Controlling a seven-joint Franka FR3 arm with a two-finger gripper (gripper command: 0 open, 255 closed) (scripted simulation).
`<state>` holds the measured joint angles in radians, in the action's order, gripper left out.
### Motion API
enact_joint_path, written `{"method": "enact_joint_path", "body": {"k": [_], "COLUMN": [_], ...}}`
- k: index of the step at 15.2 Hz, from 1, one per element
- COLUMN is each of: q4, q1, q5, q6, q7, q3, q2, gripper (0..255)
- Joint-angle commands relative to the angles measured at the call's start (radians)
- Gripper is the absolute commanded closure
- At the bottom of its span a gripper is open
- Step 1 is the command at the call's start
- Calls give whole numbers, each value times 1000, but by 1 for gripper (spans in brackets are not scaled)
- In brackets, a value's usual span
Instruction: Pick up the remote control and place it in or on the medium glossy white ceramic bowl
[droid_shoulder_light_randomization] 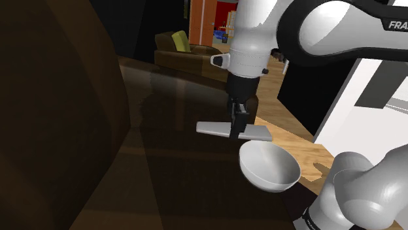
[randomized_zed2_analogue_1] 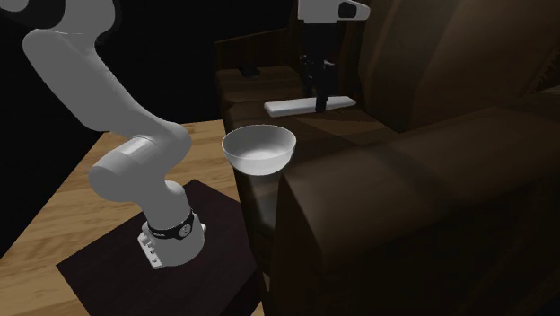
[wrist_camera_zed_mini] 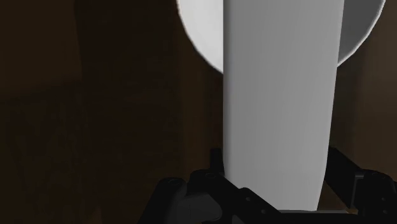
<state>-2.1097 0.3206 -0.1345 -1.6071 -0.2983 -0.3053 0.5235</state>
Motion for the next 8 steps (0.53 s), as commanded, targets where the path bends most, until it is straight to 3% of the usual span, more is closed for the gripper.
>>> {"method": "enact_joint_path", "body": {"k": [1,8], "q4": [-61,-233], "q1": [10,44], "q5": [-11,-13], "q6": [19,132], "q7": [-16,-68], "q3": [19,94], "q2": [80,359], "gripper": [255,255]}}
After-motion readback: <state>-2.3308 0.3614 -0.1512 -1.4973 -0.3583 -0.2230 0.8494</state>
